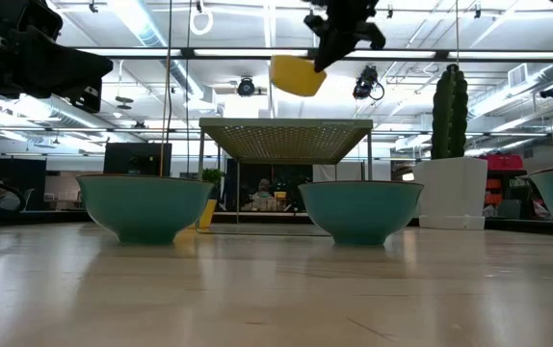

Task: Pick & Place Mini bowls
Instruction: Stack the yellow bowl on top of the other yellow bowl on the shelf

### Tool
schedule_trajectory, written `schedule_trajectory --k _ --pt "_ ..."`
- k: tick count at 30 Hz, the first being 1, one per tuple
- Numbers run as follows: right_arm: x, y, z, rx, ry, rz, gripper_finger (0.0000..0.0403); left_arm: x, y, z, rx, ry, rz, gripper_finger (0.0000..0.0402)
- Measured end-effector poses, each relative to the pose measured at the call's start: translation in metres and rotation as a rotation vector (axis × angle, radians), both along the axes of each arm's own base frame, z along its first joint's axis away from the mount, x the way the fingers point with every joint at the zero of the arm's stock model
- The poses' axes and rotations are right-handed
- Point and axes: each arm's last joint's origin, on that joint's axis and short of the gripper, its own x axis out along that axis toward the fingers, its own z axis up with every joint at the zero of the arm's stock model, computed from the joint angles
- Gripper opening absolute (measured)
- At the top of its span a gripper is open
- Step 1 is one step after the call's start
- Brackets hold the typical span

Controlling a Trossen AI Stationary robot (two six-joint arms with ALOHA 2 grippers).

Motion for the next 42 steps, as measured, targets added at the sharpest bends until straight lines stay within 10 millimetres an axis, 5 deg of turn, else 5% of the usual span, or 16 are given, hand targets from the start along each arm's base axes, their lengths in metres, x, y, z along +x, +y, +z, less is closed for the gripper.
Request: schedule_trajectory --k 24,42 --pt "0.023 -0.032 -0.044 0.131 0.067 -0.027 0.0 0.0 0.0 0.0 0.0 0.0 0.0 0.0034" --pt "0.026 -0.033 -0.048 0.137 0.073 -0.049 0.0 0.0 0.0 0.0 0.0 0.0 0.0 0.0034"
